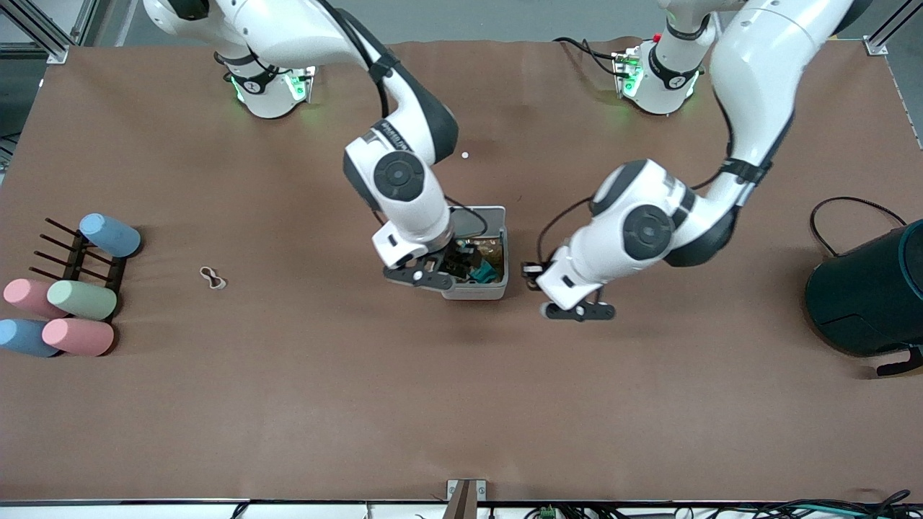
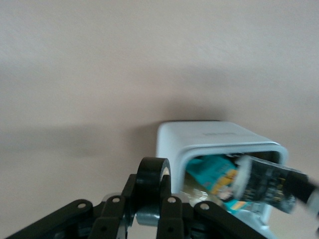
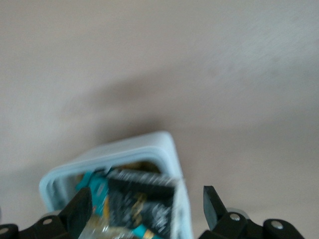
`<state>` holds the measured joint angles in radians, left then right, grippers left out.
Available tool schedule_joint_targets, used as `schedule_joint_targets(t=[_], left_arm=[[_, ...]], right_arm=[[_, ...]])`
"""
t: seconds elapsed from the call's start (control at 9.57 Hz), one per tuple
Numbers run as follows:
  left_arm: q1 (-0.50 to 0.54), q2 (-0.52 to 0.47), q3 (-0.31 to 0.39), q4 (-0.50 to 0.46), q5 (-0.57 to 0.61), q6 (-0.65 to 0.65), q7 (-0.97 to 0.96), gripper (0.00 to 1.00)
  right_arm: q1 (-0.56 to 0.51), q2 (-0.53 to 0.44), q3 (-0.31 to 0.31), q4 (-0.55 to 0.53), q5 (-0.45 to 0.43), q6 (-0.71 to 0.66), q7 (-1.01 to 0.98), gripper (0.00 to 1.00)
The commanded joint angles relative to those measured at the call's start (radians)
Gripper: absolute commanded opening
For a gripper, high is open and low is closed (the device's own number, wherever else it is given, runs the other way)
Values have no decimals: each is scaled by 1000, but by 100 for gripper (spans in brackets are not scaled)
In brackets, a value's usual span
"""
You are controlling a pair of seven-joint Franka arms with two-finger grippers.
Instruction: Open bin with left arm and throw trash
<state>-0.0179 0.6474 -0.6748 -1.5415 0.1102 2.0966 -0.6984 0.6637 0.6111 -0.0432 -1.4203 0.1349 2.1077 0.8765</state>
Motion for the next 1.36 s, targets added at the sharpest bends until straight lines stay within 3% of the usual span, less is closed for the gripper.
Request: schedule_joint_targets(t=[0.0,0.31,0.73,0.94,1.04,1.15,1.25], left_arm=[[-28,41,-2,40,-29,-3,-117,0],[-68,52,3,35,-43,48,-162,2],[-80,73,6,20,-26,60,-162,19],[-79,74,7,3,0,65,-161,25],[-76,74,7,-2,17,65,-161,32],[-74,72,7,-6,19,65,-159,48],[-70,72,7,-14,19,65,-158,80]], right_arm=[[-180,-92,22,-75,8,-52,-23,98],[-399,-169,22,-213,9,-51,-279,98],[-712,-166,17,-359,3,-41,-864,99],[-783,-157,16,-390,-14,4,-1059,99],[-811,-149,16,-438,-17,59,-1161,99],[-816,-151,16,-533,-17,165,-1201,99],[-805,-152,17,-617,-17,283,-1203,99]])
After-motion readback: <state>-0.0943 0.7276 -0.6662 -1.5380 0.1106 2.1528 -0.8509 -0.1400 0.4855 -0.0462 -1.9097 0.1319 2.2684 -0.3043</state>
